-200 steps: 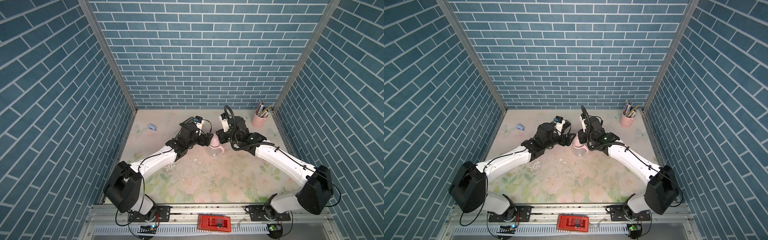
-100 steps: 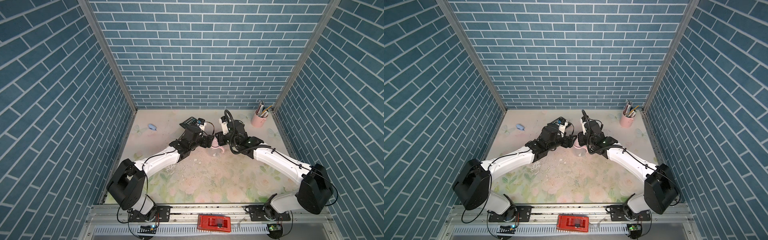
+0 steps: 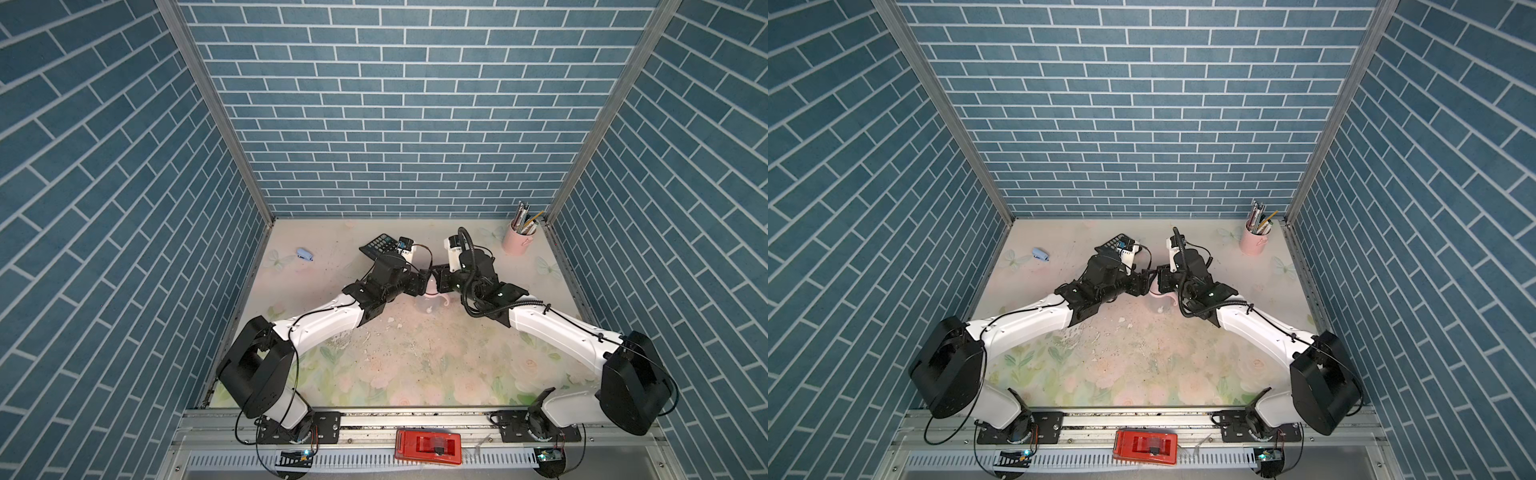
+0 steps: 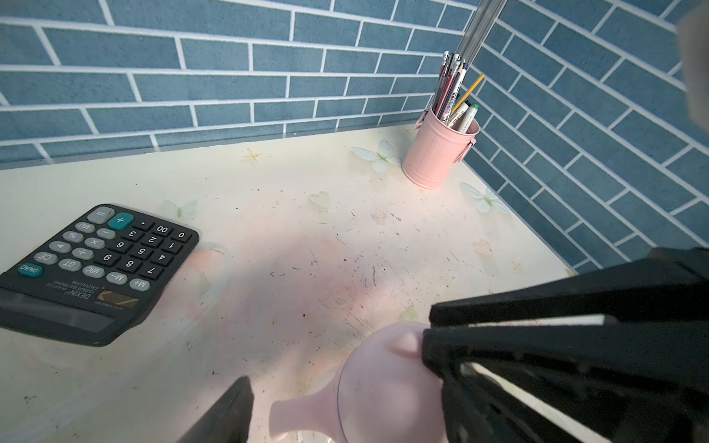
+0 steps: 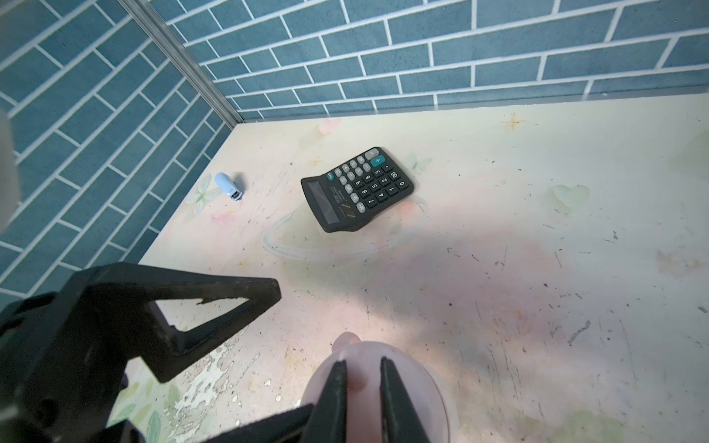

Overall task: Assemble the baby bottles
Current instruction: Adjust the lid on the baby bottle.

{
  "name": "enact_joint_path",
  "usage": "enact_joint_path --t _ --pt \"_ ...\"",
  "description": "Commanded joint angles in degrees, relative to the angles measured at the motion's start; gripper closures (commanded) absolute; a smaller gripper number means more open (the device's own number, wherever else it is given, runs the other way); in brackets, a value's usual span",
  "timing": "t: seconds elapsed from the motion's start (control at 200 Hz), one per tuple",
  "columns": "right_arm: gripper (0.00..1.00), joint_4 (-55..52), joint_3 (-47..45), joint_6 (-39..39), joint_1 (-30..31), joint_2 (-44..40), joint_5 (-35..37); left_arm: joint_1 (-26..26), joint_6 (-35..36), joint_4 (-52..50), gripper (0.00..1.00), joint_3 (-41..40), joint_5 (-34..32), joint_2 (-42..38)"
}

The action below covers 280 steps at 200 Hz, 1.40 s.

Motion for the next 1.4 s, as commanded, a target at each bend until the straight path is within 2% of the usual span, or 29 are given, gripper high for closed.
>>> enact_joint_path --t 0.0,0.3,0.795,1.395 --pt "0.82 -4.28 -3.50 3.00 1.20 0.84 1.39 -0.61 0.11 -2.43 0.24 -0.14 -1.04 1.20" --pt "0.82 -2.56 -7.83 4.35 3.69 0.83 7.56 -1.44 -0.87 -1.26 0.28 -2.33 -1.03 1.83" --pt "0.82 -0.44 -11.05 5.54 5.40 2.68 10.47 -3.44 -1.72 -0.68 0.33 -5.11 -1.81 3.30" --pt "0.82 0.34 -12.69 6.62 7.48 3.70 13.01 -5.22 -3.24 0.70 0.33 -9.33 -3.63 3.24"
